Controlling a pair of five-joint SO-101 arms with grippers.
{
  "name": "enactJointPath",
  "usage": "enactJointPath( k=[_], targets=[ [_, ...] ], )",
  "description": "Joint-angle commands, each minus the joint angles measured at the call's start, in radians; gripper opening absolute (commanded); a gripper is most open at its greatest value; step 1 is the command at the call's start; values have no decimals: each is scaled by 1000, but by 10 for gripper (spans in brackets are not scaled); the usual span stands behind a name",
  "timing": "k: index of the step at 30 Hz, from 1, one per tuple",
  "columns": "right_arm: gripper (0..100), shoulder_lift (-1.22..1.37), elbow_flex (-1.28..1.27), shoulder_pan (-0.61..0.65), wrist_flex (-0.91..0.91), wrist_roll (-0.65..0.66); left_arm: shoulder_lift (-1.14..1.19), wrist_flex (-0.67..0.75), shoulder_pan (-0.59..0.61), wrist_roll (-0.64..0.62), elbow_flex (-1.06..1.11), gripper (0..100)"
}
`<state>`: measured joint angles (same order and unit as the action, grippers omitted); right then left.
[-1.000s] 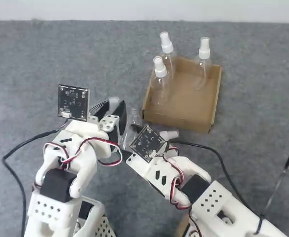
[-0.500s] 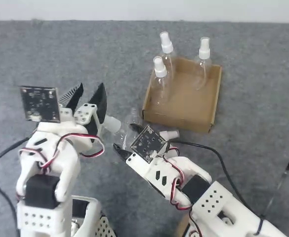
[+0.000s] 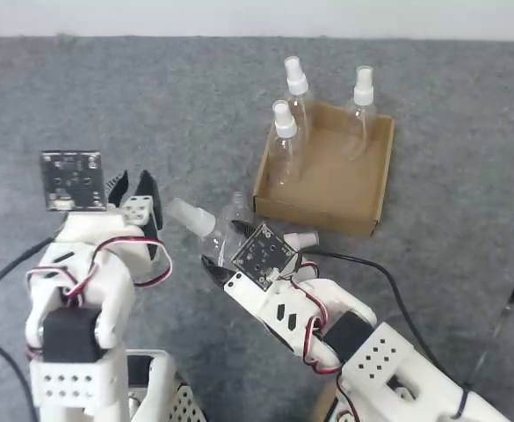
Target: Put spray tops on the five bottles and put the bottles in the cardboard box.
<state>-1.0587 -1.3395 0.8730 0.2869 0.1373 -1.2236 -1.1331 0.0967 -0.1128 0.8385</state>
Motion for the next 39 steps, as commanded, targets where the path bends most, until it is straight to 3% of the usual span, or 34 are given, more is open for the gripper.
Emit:
enactJointPath(
  k=[1,9,29,35,39],
  targets=[
    [7,-38,9,-2,-24,-9,-11,-11,-37,61,16,73],
    [7,-38,9,-2,-21,-9,-2,-18,-207,92,25,73],
    [12,-41,9,16,-22,-9,-3,-17,-201,94,27,77],
    [130,-41,6,16,-15,-9,-8,-18,-201,94,31,77],
    [133,-41,-8,16,-24,-3,-9,-21,-201,94,31,77]
  ],
)
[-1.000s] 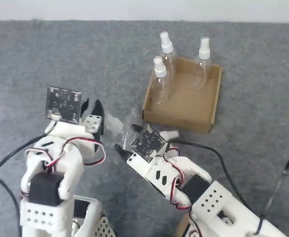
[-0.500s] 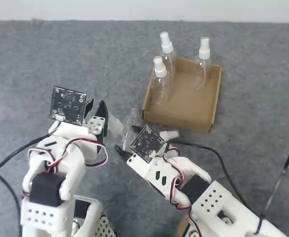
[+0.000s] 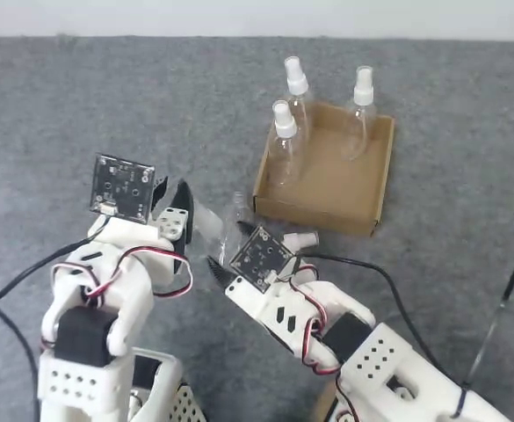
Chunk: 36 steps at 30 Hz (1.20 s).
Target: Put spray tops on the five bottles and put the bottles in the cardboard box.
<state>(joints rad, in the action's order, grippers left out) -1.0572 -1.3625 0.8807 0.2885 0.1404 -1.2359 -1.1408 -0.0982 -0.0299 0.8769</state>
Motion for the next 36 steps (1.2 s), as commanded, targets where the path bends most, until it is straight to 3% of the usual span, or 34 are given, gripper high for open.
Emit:
enactJointPath(
  k=[1,9,14,21,27,30,36],
  targets=[
    [136,-42,15,8,-25,-6,3,-14,-6,11,-7,77],
    [145,-42,14,10,-25,-6,8,-15,-6,11,-7,77],
    [229,-42,12,10,-21,-6,6,-15,-6,11,-7,77],
    [228,-42,12,10,-21,-6,5,-15,-6,11,-7,77],
    [40,-42,23,-5,-8,-3,5,-23,9,11,-2,77],
    [7,-68,92,-73,114,-3,2,-23,63,11,35,77],
    [65,-107,327,-166,552,-11,2,77,193,5,147,77]
  ],
)
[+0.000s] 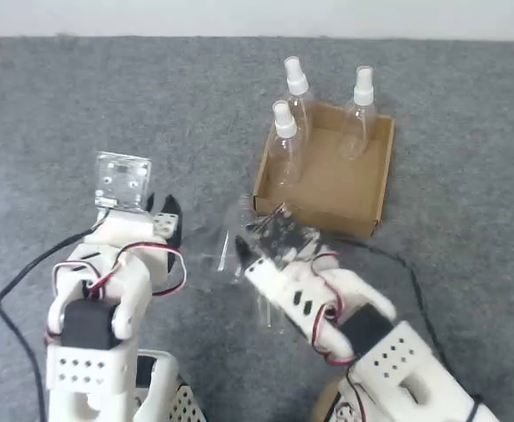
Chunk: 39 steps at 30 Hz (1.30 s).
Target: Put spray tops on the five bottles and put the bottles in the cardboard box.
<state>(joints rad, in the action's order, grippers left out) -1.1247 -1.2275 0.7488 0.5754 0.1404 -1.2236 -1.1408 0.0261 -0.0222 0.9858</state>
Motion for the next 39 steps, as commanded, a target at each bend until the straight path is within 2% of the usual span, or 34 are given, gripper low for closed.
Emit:
enactJointPath(
  k=[1,6,10,15,19,27,39],
  targets=[
    [81,-36,218,-35,314,-12,-11,98,87,-3,59,77],
    [151,101,308,-35,383,-12,-11,190,164,2,174,77],
    [156,315,388,-31,377,-21,-11,203,253,3,222,77],
    [155,555,525,-31,400,-141,-11,270,347,3,325,77],
    [155,705,598,-33,427,-187,-11,376,347,3,392,77],
    [155,862,623,-33,433,-235,-11,384,347,3,397,77],
    [159,878,615,28,441,-236,-11,385,345,3,397,77]
  ],
)
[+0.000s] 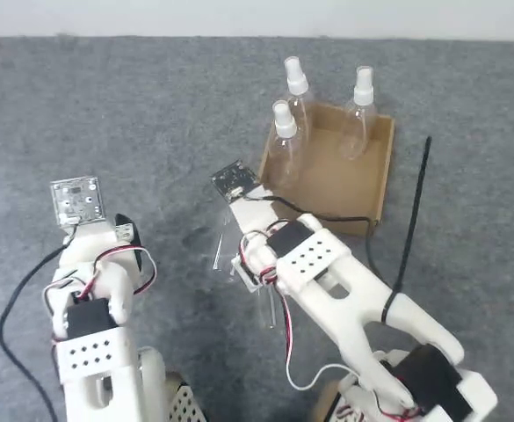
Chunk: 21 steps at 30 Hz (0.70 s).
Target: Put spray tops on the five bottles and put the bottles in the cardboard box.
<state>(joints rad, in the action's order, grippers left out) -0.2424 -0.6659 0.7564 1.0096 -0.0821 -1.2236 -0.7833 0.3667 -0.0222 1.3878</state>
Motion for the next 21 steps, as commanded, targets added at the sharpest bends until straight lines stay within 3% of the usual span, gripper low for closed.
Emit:
enactJointPath(
  k=[1,9,21],
  targets=[
    [159,-4,54,21,4,-14,-11,28,5,3,-5,77],
    [160,-2,54,21,-2,-123,-11,25,5,3,-5,77],
    [161,113,61,24,-65,-126,-11,25,5,3,-5,77]
  ],
)
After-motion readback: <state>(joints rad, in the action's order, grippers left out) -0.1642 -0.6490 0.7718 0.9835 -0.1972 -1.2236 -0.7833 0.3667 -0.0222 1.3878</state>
